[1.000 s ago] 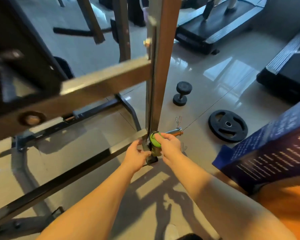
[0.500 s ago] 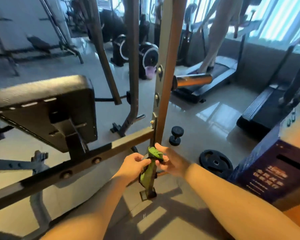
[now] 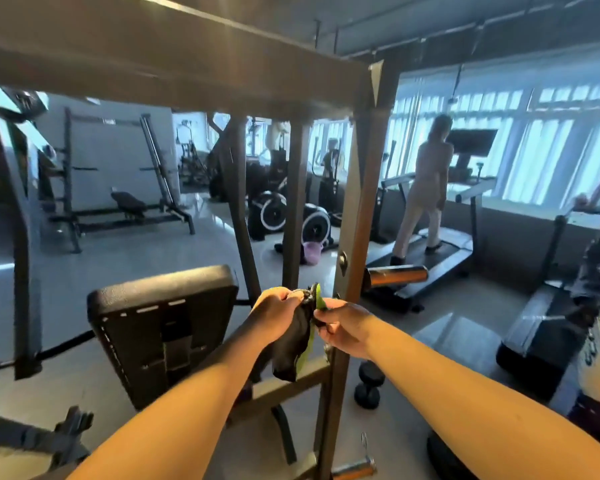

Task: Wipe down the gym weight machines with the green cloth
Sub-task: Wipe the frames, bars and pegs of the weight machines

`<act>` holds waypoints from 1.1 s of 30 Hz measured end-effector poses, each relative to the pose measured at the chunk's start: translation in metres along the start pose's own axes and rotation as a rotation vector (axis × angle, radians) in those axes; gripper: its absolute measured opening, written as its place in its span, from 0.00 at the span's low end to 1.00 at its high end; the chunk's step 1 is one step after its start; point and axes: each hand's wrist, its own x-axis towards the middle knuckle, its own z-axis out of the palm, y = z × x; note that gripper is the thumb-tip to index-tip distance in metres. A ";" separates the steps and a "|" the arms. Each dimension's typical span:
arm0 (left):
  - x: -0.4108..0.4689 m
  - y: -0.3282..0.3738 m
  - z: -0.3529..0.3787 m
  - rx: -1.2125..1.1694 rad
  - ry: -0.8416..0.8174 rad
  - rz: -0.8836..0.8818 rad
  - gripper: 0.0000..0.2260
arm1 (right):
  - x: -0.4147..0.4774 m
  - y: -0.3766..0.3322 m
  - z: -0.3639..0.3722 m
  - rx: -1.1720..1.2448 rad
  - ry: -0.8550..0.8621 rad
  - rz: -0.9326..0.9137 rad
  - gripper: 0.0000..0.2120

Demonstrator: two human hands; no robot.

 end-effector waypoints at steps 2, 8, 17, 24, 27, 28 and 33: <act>0.009 0.022 -0.015 0.077 0.035 0.074 0.18 | -0.002 -0.024 0.017 0.021 0.062 -0.021 0.06; 0.007 0.077 -0.060 0.088 -0.019 0.128 0.11 | -0.023 -0.085 0.059 0.062 0.063 -0.243 0.10; -0.010 0.067 -0.110 0.228 0.090 0.323 0.15 | -0.025 -0.094 0.073 -0.265 -0.150 -0.326 0.18; -0.016 0.052 -0.073 0.209 0.106 0.334 0.17 | -0.039 -0.078 0.041 -0.899 0.027 -0.480 0.08; -0.014 0.053 -0.030 0.123 -0.007 0.273 0.17 | -0.036 -0.070 -0.005 -0.978 0.183 -0.392 0.13; -0.013 0.055 -0.014 0.088 -0.047 0.254 0.16 | -0.036 -0.065 -0.024 -0.906 0.194 -0.354 0.12; 0.015 0.052 0.097 -0.055 -0.252 0.197 0.14 | -0.054 -0.041 -0.115 -0.526 0.304 -0.214 0.05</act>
